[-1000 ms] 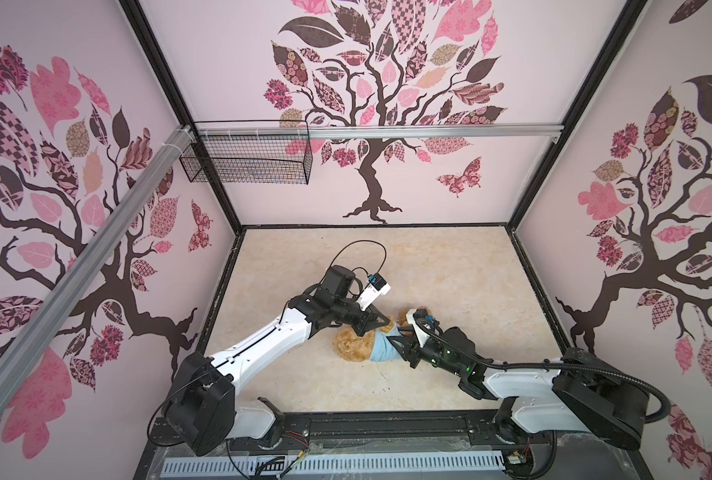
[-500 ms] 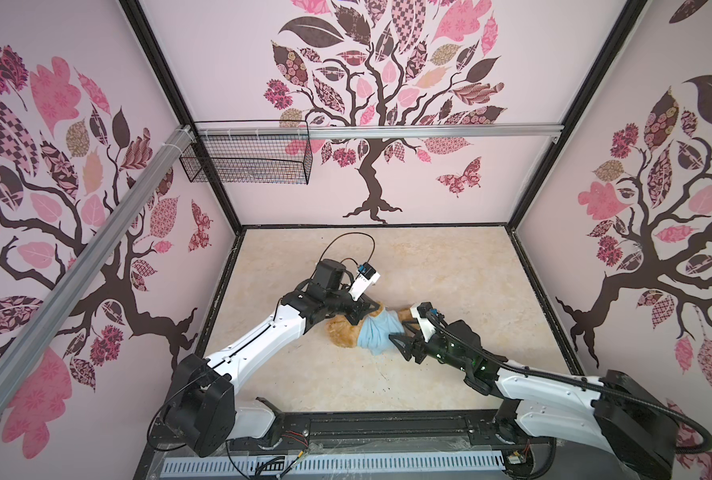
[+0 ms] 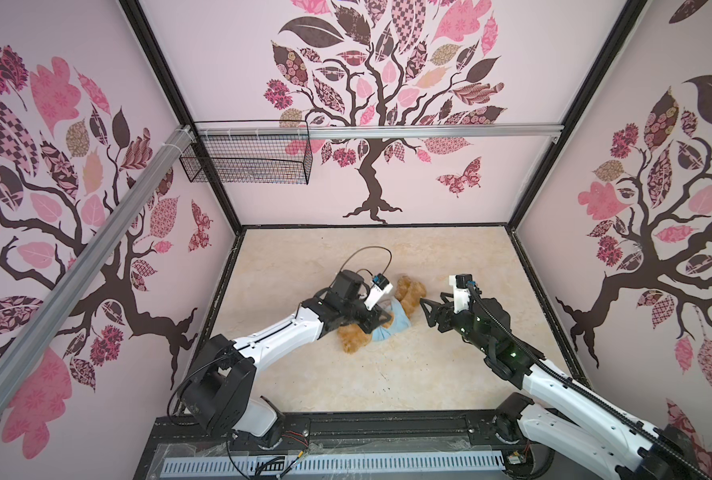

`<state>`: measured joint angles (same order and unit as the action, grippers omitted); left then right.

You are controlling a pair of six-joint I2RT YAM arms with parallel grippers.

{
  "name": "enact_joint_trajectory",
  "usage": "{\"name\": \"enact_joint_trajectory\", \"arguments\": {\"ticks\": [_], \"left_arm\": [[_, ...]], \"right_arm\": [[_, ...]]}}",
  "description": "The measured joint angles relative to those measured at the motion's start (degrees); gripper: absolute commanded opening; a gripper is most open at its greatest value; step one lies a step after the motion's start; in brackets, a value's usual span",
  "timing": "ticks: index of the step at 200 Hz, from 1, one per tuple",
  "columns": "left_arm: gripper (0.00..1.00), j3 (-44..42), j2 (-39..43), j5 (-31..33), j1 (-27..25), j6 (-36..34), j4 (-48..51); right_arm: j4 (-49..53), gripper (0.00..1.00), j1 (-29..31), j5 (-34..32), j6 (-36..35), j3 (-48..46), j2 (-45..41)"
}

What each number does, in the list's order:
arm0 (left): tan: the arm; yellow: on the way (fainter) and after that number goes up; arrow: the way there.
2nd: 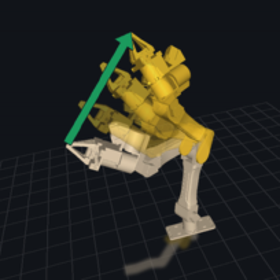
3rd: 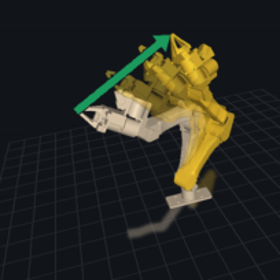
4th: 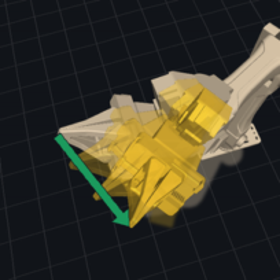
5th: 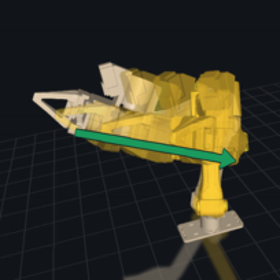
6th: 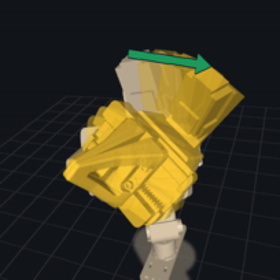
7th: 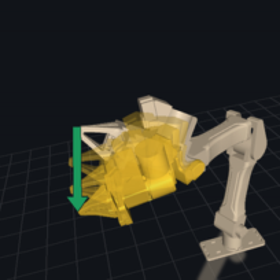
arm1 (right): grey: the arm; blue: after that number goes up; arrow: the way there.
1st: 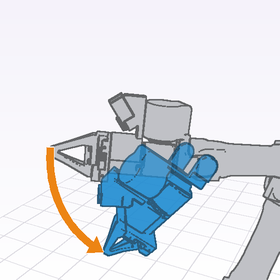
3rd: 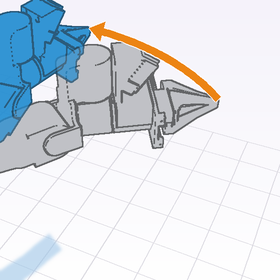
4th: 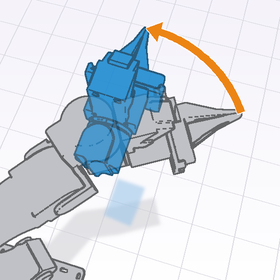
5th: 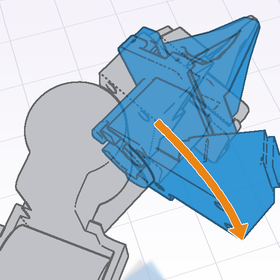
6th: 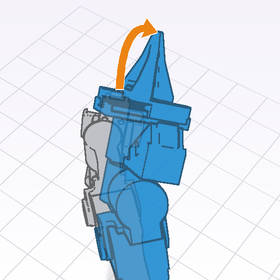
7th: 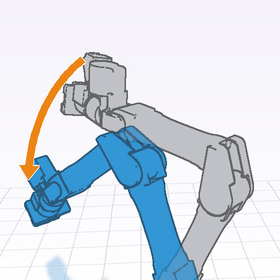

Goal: Dress the teddy bear

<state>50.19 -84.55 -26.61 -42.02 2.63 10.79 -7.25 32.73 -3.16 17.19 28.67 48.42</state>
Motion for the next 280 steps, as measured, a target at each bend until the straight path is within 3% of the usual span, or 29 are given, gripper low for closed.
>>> {"name": "enact_joint_trajectory", "arguments": {"ticks": [30, 63, 89, 111, 140, 165, 225, 280], "left_arm": [[0.47, -6.21, 3.37, -2.67, -5.49, 8.15, -3.96], [0.59, -8.98, 17.31, -3.8, -5.16, 12.87, -5.25], [0.71, -8.96, 27.54, -2.03, -0.92, 14.8, -5.46], [0.79, -8.61, 29.92, 1.25, 5.92, 16.87, -3.39], [0.83, -5.64, 24.02, 3.67, 13.81, 18.21, 1.09], [0.89, -0.96, 15.26, 2.84, 16.46, 18.03, 3.87], [0.94, 11.63, -4.33, -5.62, 16.06, 11.54, 9.62], [0.94, 16.09, -13.0, -12.31, 10.51, 5.31, 13.11]], "right_arm": [[2.1, 0.75, -0.31, -0.52, -0.11, 2.16, 1.36], [-3.52, 0.59, -0.24, 10.25, -0.07, 3.02, 6.75], [-6.29, 0.48, 2.71, 17.18, -0.79, 5.07, 15.58], [-8.46, 0.4, 5.51, 20.74, -0.76, 5.05, 21.81], [-9.79, 0.3, 6.56, 24.26, -0.31, 3.28, 29.0], [-10.86, 0.27, 7.06, 26.03, 0.9, -0.02, 30.47], [-17.16, 0.24, 7.63, 26.93, 4.52, -11.06, 30.16], [-22.38, 0.23, 7.65, 25.4, 5.84, -13.92, 28.85]]}}
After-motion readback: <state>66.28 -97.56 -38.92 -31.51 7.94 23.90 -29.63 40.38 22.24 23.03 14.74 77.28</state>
